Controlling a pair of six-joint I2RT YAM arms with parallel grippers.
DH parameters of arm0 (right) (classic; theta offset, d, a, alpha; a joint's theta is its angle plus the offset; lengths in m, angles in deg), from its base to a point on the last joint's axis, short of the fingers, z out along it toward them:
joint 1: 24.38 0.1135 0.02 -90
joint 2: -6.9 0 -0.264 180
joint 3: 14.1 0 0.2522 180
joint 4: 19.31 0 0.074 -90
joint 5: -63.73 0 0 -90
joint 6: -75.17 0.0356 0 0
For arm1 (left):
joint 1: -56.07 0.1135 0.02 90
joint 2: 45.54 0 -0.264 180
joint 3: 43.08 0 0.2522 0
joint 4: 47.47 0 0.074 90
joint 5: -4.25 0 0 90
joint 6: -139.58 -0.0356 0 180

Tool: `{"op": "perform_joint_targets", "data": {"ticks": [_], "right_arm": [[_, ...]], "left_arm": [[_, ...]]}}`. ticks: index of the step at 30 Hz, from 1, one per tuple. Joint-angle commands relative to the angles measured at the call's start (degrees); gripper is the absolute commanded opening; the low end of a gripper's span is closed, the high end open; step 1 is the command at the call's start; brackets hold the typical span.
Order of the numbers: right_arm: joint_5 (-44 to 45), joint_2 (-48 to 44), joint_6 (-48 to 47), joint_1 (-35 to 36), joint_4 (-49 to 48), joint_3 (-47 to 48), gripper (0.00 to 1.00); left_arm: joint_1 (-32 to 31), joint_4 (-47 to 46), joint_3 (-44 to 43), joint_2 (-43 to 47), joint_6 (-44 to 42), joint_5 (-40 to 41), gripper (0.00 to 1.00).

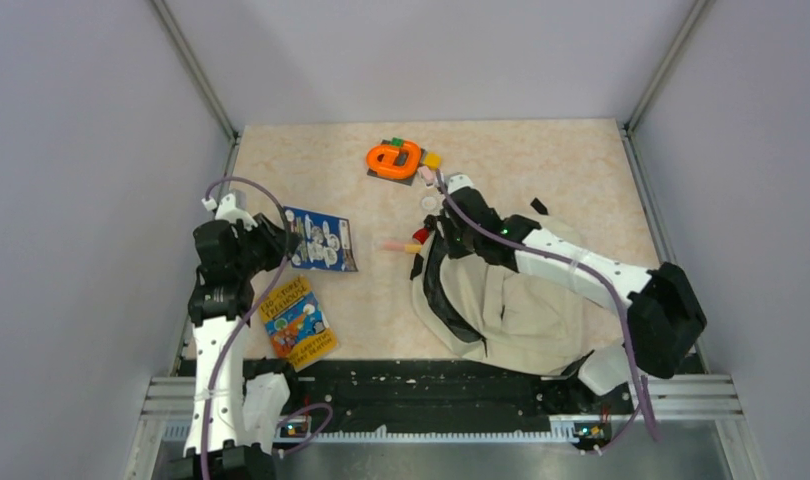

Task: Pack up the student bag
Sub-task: Place the book in the student bag.

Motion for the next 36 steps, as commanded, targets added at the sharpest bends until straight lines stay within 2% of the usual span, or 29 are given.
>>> {"op": "perform_joint_targets", "data": {"ticks": [1, 5, 9, 11, 18, 22, 28, 36], "right_arm": [[-4.5, -9.1, -0.1, -3.2, -3.4, -2.7, 0.00], [-5.8, -17.3, 0.0, -4.9, -7.6, -7.1, 0.00], [-6.5, -25.0, 0.4, -5.4, -12.4, -11.0, 0.00], [-6.5, -27.9, 0.7, -5.5, -14.5, -12.7, 0.00], [-4.6, -34.6, 1.0, -5.5, -20.8, -17.8, 0.00], [-5.1, -34.5, 1.2, -5.5, -20.9, -17.0, 0.00], [-5.7, -33.9, 1.6, -5.5, -21.7, -16.6, 0.00], [-5.6, -33.2, 1.4, -5.5, -22.4, -15.9, 0.00]], "left_arm": [[-1.2, -10.6, 0.3, 1.3, 3.6, -5.9, 0.00], [-6.2, -18.6, 3.3, 1.5, 13.0, -7.2, 0.00], [-19.7, -25.6, 5.1, 0.2, 20.2, -0.4, 0.00], [-25.0, -30.7, 6.5, -1.5, 24.4, 0.2, 0.00], [-34.7, -48.1, 12.8, -7.7, 34.8, 4.9, 0.00], [-37.8, -54.7, 15.4, -11.3, 37.5, 9.1, 0.00], [-39.3, -65.8, 17.1, -18.3, 44.8, 8.2, 0.00], [-41.4, -69.9, 17.9, -22.9, 48.5, 8.2, 0.00]]}}
